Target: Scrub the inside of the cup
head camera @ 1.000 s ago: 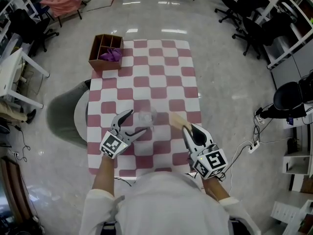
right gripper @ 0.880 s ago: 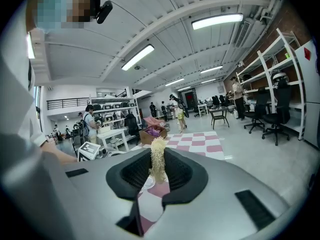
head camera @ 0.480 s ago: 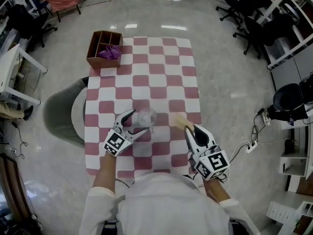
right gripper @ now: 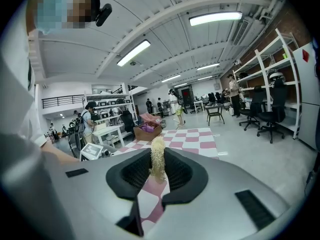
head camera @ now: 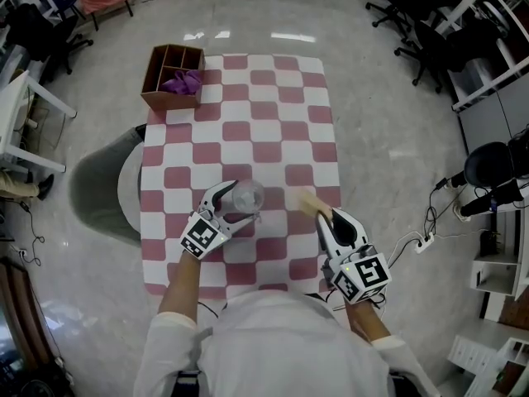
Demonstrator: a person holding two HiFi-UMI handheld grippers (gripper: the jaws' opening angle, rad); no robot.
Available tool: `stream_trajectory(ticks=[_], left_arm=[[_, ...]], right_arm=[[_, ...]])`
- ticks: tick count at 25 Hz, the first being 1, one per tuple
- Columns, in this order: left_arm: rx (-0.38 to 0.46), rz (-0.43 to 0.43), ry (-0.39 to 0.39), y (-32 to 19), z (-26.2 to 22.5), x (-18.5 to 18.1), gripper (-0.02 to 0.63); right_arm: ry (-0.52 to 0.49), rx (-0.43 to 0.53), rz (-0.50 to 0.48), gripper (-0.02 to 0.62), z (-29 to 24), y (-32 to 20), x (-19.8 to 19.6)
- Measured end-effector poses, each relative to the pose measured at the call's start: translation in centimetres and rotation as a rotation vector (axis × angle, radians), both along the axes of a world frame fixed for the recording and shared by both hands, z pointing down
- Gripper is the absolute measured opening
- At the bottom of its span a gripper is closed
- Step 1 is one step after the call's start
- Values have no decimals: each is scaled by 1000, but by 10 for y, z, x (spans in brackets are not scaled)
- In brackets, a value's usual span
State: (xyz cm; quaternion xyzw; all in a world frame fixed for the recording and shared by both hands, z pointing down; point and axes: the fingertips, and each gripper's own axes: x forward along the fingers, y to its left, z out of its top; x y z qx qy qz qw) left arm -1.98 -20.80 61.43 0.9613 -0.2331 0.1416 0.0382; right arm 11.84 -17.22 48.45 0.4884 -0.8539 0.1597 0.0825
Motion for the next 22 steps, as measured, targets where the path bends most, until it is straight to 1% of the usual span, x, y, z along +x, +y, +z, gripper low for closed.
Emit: stream_trajectory(ticks=[5, 8, 13, 22], left_arm=[[16, 44, -39, -3, 3, 16, 376], [16, 54, -40, -4, 3, 20, 376], [-9, 77, -27, -5, 4, 22, 374], [-13, 68, -29, -6, 3, 21, 374]], right_arm=[[-1, -4, 2, 87, 1, 0, 1], [0, -6, 10, 87, 2, 0, 5], [-1, -6, 27, 87, 4, -2, 15], [6, -20, 30, 87, 5, -1, 17]])
